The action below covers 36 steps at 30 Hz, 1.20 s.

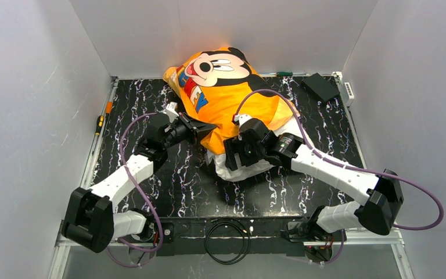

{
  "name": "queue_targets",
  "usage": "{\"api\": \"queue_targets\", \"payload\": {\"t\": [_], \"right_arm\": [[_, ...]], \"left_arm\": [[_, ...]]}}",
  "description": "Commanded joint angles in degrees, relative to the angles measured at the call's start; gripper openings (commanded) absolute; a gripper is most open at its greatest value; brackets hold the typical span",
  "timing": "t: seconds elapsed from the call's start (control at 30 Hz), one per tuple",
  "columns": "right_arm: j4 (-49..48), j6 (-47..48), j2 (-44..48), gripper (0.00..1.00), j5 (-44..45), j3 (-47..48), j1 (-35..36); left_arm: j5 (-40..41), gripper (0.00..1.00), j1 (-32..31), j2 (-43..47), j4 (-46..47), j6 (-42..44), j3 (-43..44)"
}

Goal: Put the pillow into the pillowcase
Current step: Stuff the pillow into the pillowcase.

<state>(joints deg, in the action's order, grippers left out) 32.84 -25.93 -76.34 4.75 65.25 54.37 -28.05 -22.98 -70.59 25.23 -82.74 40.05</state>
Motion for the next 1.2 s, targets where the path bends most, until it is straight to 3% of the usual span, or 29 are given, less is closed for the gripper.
{"api": "queue_targets", "payload": {"t": [0.0,0.13,0.27,0.37,0.47,0.6,0.73,0.83,0.9,1.03,1.17], "right_arm": [[-5.6,-0.3,-1.3,0.9,6.0,3.0,-1.2],[-5.7,-0.5,-1.3,0.81,9.6,3.0,-1.6],[-7.5,-1.0,-1.1,0.54,12.2,3.0,-3.9],[-12.3,-2.6,-1.0,0.33,9.8,3.0,-7.5],[-16.9,-5.3,-1.7,0.19,6.1,3.7,-11.4],[-21.2,-8.0,-3.5,0.14,0.5,6.1,-15.2],[-19.4,-8.9,-3.3,0.14,-2.1,6.7,-15.7],[-20.3,-10.8,-0.6,0.14,-3.9,3.5,-15.7],[-20.6,-12.2,0.8,0.14,-4.4,1.4,-15.8],[-20.5,-13.0,1.8,0.14,-5.9,0.0,-15.7],[-20.3,-12.9,1.1,0.14,-7.3,0.8,-15.8]], "left_arm": [[-1.6,0.0,0.0,8.8,5.5,-6.9,4.1],[0.0,0.0,-0.4,13.9,5.1,-11.3,3.8],[-1.1,0.0,-1.8,17.3,0.6,-13.2,4.7],[-3.3,0.0,-3.9,18.9,-7.1,-12.2,6.6],[-4.3,0.0,-8.0,20.0,-15.7,-9.5,8.6],[-3.5,0.0,-13.8,19.7,-27.8,-4.7,11.4],[-1.1,0.0,-14.2,18.9,-41.7,4.5,16.1],[4.3,0.53,-14.2,18.4,-49.3,12.0,19.7],[7.0,0.72,-14.1,18.0,-50.9,13.2,20.1],[11.3,0.84,-13.7,17.1,-51.2,11.5,17.9],[9.0,0.93,-12.8,13.1,-38.6,7.9,13.7]]}}
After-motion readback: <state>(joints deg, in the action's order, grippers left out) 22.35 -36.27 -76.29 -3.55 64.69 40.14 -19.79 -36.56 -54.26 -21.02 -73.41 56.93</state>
